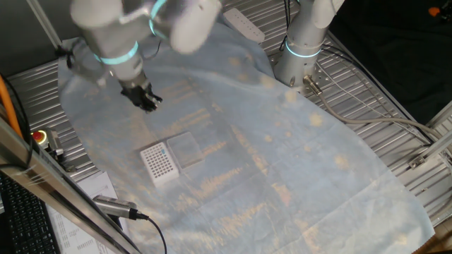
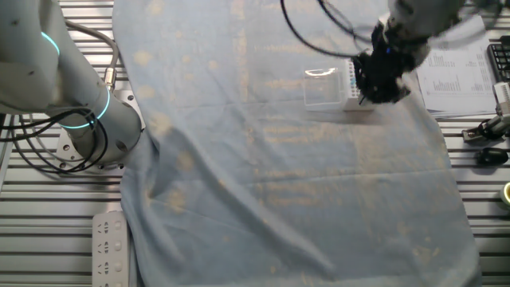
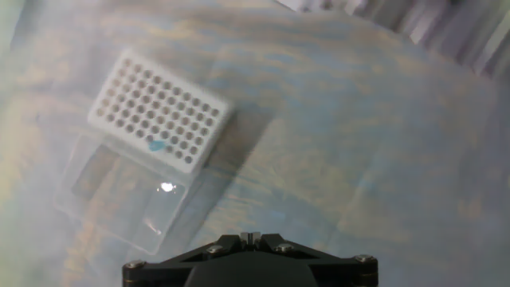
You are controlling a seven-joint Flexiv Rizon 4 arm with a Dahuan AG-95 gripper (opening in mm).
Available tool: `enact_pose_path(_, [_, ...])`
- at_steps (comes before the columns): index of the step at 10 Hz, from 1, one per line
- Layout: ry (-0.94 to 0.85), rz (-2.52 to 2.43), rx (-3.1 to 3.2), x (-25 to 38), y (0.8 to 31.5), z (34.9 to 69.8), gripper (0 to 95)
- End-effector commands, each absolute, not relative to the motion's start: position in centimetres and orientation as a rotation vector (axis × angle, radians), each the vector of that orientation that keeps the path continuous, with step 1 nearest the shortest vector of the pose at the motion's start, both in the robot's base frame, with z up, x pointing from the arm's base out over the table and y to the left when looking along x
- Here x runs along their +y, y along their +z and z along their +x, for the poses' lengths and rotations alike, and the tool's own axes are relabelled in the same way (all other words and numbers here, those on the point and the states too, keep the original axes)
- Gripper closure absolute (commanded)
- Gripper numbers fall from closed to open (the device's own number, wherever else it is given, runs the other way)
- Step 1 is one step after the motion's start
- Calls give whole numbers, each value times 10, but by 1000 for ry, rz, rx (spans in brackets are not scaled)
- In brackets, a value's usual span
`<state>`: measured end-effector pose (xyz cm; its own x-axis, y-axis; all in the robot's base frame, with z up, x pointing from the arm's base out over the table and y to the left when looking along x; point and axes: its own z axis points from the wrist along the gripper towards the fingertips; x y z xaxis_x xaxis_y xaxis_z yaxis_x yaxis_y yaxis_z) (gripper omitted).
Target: Insert a medium pipette tip into the holder for medium pipette tips
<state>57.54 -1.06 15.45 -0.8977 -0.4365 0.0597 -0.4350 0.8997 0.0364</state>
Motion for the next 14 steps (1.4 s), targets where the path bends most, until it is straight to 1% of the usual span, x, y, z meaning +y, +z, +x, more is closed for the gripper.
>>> enact_pose_path(1, [-173,241,-3076,-40,160,560,950])
enact_pose_path(3, [-165,98,-3087,-40,160,560,950])
enact_pose_path(5, [-115,-72,-3117,-40,160,560,950])
enact_pose_path(7, [-37,-70,-3126,-41,160,560,950])
enact_pose_path(9, [-39,-51,-3135,-46,162,559,950])
enact_pose_path(10, [-42,-42,-3149,-52,165,556,950])
enact_pose_path(11, [-43,-47,-3160,-57,168,546,950])
enact_pose_path(14, [-3,-51,-3193,-60,166,532,950])
